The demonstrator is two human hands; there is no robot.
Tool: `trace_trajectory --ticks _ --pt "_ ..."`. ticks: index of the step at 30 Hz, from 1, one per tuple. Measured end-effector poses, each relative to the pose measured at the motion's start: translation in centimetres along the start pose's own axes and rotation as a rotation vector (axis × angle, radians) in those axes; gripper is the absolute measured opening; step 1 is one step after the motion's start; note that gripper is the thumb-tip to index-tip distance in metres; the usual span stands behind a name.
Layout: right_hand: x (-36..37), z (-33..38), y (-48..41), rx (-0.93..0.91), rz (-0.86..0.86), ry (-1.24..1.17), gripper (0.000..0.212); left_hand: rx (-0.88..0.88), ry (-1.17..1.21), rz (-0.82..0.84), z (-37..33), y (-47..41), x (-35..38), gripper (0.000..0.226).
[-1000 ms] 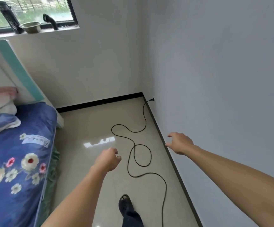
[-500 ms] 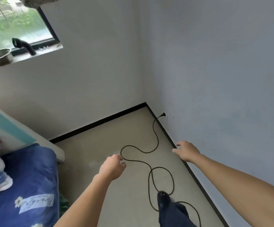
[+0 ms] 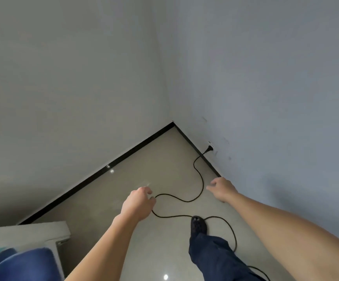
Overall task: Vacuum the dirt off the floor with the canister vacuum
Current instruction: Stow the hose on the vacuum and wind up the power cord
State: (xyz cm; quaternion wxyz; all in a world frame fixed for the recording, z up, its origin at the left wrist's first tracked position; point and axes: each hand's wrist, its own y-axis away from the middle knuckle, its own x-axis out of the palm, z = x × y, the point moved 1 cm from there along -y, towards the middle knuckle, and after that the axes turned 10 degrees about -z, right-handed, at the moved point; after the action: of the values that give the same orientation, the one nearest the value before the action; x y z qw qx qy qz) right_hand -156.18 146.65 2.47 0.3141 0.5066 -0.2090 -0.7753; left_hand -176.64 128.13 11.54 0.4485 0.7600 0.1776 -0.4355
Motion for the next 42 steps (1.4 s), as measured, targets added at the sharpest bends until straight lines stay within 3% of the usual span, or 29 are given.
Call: trace_trajectory --ticks 12,16,20,25,30,36,42 --pt "1.1 7.4 -17.4 0.296 -0.149 -0.278 0.030 0.168 -0.016 0.104 -4.2 -23.4 0.9 0.033" --pt "3.9 6.8 -21.9 0.477 -0.224 -0.384 0.017 0.243 -0.071 0.184 -4.2 -31.5 4.1 0.031" --pt "7.7 5.1 -26.7 0.659 -0.294 -0.484 0.023 0.299 -0.136 0.249 -3.0 -37.6 7.1 0.030" --pt "11.4 3.3 -33.5 0.743 -0.440 -0.558 0.017 0.361 -0.212 0.274 -0.5 -43.8 11.1 0.027" --pt "13.7 1.2 -40.7 0.809 -0.559 -0.696 0.031 0.421 -0.233 0.283 0.8 -48.4 16.3 0.026" --pt "16.4 0.9 -42.8 0.841 -0.679 -0.895 0.018 0.425 -0.256 0.326 1.4 -49.6 20.2 0.024" --pt "15.2 1.5 -42.3 0.902 -0.631 -0.955 0.022 0.432 -0.269 0.293 1.0 -50.0 18.1 0.022"
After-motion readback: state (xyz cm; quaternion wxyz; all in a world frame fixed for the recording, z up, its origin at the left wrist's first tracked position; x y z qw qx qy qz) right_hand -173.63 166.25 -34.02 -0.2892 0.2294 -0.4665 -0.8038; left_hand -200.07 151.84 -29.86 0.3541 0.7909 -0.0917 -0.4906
